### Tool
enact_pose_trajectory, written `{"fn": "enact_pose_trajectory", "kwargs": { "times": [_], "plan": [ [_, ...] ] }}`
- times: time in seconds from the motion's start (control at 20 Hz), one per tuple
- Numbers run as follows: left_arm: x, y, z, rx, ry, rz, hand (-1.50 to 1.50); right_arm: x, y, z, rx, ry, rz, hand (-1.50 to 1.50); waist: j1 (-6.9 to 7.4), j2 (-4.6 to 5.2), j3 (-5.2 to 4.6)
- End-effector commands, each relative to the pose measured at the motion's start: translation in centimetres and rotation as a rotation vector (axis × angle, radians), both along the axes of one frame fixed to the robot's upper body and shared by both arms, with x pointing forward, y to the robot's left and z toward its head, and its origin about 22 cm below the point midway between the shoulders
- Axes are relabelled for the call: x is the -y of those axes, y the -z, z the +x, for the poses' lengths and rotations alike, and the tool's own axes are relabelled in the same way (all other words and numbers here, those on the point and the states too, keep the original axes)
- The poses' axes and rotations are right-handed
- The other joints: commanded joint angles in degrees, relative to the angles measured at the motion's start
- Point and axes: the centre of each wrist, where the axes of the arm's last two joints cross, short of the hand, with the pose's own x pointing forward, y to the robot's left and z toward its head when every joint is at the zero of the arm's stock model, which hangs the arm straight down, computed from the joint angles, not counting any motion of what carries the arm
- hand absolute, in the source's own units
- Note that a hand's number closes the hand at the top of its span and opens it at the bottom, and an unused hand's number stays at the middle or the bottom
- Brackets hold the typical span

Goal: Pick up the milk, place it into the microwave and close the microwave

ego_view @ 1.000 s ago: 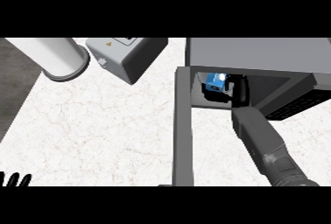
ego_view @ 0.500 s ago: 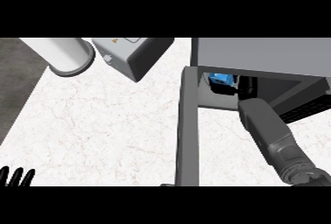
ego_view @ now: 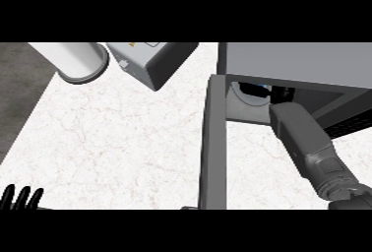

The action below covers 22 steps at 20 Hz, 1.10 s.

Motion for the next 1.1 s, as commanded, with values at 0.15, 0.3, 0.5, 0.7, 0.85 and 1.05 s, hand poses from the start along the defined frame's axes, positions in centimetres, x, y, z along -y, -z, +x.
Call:
{"fn": "enact_pose_trajectory", "kwargs": {
  "times": [0.15,0.3,0.5,0.7,0.85,1.05],
  "plan": [
    [-0.3,-0.1,0.3,-0.008,0.022,0.017,-1.5,1.2,-2.0,1.1,0.081,0.191,-0.129,1.5,1.16,0.55,-0.03],
    [-0.4,0.5,0.9,-0.006,0.02,0.01,-1.5,0.7,-2.1,1.2,0.087,0.211,-0.137,1.5,1.3,0.7,-0.07],
    [-0.9,0.3,0.6,-0.012,0.037,0.02,-1.5,1.5,-1.7,0.9,0.083,0.238,-0.142,1.5,1.59,0.82,0.03],
    [-0.5,-0.1,1.1,0.026,0.041,0.029,-1.5,7.8,4.2,-4.0,-0.218,0.61,-0.285,-1.5,1.99,2.95,-1.01],
    [-0.4,-0.1,1.8,0.02,0.054,0.032,-1.5,7.4,3.9,-3.6,-0.208,0.601,-0.367,-1.5,2.94,2.48,-0.67],
    [-0.8,0.2,1.7,0.01,0.057,0.031,-1.5,2.7,1.9,-1.3,-0.184,0.272,-0.396,-1.5,4.25,1.26,-0.06]
  ]
}}
